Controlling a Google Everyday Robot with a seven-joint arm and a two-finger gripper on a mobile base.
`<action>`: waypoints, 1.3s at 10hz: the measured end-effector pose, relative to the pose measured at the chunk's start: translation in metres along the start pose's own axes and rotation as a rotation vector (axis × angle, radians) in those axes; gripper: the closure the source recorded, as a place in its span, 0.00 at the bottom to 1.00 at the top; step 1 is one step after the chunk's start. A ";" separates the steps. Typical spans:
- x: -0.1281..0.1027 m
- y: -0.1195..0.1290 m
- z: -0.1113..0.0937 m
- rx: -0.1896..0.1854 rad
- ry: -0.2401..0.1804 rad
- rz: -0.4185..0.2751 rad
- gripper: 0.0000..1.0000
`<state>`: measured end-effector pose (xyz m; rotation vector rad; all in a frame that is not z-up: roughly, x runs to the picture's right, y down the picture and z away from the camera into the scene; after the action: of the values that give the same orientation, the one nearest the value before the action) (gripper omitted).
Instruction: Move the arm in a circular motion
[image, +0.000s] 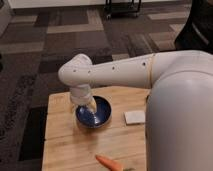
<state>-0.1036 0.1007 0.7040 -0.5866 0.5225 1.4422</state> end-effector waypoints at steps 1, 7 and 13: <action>0.000 0.000 0.000 0.000 0.000 0.000 0.35; 0.000 0.000 0.000 0.000 0.000 0.000 0.35; -0.020 0.008 -0.003 0.007 -0.019 -0.050 0.35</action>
<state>-0.1131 0.0842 0.7143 -0.5761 0.4941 1.3970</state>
